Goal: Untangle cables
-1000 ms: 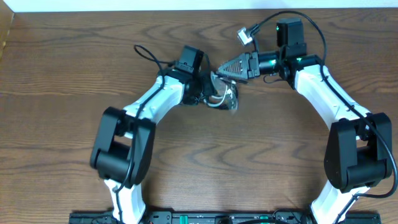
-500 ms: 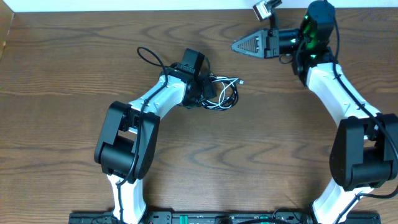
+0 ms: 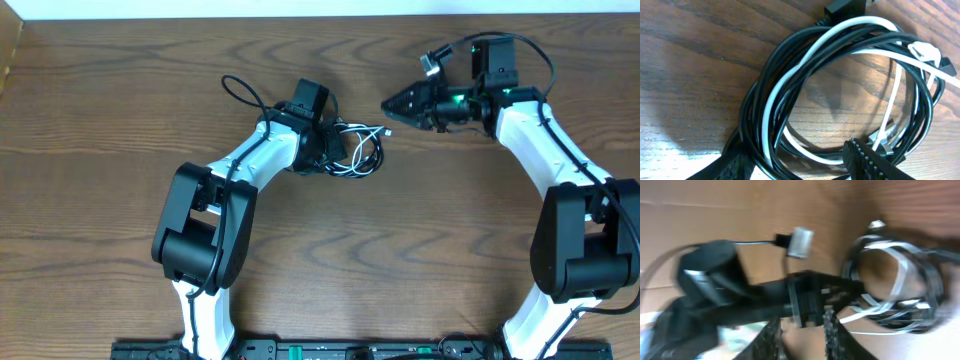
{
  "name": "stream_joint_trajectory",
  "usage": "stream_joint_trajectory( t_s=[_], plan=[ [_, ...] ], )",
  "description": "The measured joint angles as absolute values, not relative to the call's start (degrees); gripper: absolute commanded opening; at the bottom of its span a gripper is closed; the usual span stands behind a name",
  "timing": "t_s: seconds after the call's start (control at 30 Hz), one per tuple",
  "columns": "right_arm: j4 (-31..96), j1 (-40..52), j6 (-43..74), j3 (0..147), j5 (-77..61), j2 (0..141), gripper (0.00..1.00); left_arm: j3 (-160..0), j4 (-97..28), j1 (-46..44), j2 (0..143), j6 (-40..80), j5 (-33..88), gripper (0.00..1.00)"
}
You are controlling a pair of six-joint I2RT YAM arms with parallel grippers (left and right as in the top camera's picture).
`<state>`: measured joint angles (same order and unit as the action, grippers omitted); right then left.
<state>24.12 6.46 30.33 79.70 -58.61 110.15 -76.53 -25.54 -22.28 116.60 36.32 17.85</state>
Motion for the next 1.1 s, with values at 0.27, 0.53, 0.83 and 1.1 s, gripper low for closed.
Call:
stream_joint_trajectory(
  t_s=[0.27, 0.53, 0.83, 1.1],
  plan=[
    [32.34, 8.23, 21.37, 79.70, -49.56, 110.13, 0.58, -76.18, -27.51, -22.22, 112.38, 31.40, 12.69, 0.60],
    [36.16, 14.15, 16.86, 79.70, -43.94, 110.13, 0.72, -76.20, -29.47, -22.17, 103.68, 29.50, 10.13, 0.60],
    [38.59, 20.08, 14.37, 79.70, -33.63, 110.13, 0.72, -76.20, -30.22, -18.04, 103.88, 30.76, 10.15, 0.60],
    [34.79, 26.89, 10.63, 79.72, -22.83, 111.11, 0.58, -76.18, -32.60, -11.77, 103.88, 34.52, 10.37, 0.60]
  ],
)
